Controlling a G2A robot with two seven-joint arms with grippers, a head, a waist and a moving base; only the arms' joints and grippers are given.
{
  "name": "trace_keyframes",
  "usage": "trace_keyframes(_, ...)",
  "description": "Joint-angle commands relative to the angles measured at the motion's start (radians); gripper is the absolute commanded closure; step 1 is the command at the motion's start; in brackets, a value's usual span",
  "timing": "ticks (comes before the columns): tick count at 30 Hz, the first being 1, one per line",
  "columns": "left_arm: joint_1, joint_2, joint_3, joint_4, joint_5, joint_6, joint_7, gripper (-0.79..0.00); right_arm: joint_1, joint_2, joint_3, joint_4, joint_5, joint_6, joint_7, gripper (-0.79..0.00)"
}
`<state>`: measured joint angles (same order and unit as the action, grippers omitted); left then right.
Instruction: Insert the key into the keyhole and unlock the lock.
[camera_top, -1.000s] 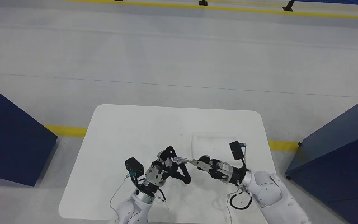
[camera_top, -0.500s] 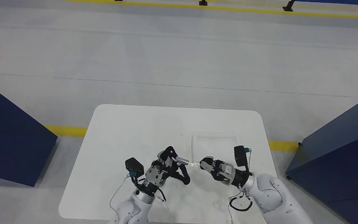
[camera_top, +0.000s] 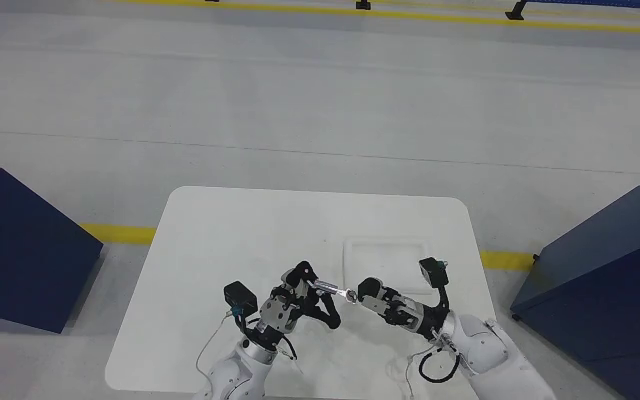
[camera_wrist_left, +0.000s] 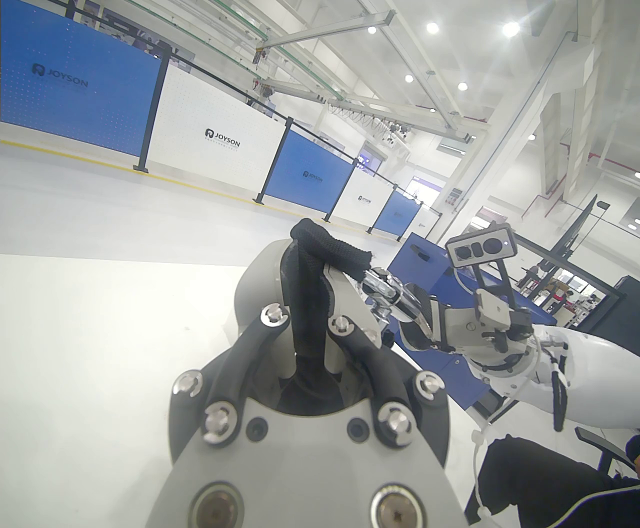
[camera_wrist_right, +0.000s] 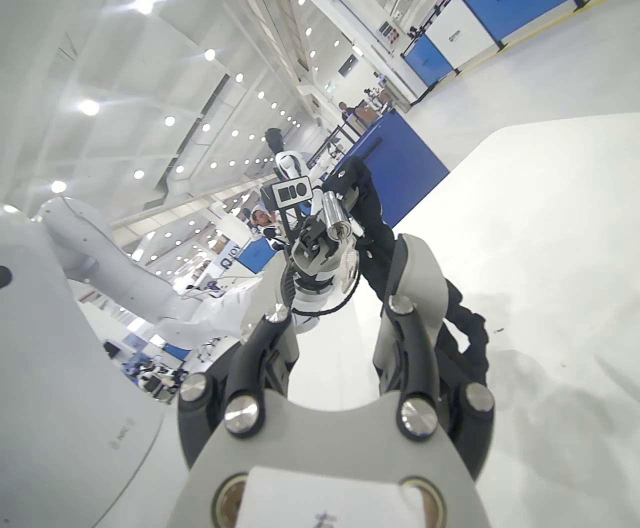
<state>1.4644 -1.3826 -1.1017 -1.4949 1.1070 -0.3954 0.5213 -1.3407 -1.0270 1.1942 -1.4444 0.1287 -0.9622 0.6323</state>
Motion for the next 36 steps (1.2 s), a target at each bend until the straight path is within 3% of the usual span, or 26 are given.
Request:
trace_keyframes(1,0.000,0.000,0.000,0.000,0.000,0.000,0.000,0.000,0.015,0.008,-0.004,0.011,0.107,0.022,0.092,-0.342)
trace_keyframes(10,0.000,0.000,0.000,0.000,0.000,0.000,0.000,0.000,0.070,0.017,-0.040,0.045,0.285,0.082,0.282,-0.299)
trace_keyframes(27,0.000,0.000,0.000,0.000,0.000,0.000,0.000,0.000,0.164,-0.009,-0.133,0.130,0.313,0.076,0.301,-0.215)
trace_keyframes(31,0.000,0.000,0.000,0.000,0.000,0.000,0.000,0.000,0.179,-0.014,-0.150,0.137,0.317,0.077,0.302,-0.145)
trace_keyframes(34,0.000,0.000,0.000,0.000,0.000,0.000,0.000,0.000,0.185,-0.016,-0.159,0.138,0.317,0.076,0.302,0.000)
trace_keyframes(36,0.000,0.000,0.000,0.000,0.000,0.000,0.000,0.000,0.186,-0.016,-0.162,0.137,0.315,0.074,0.299,0.000)
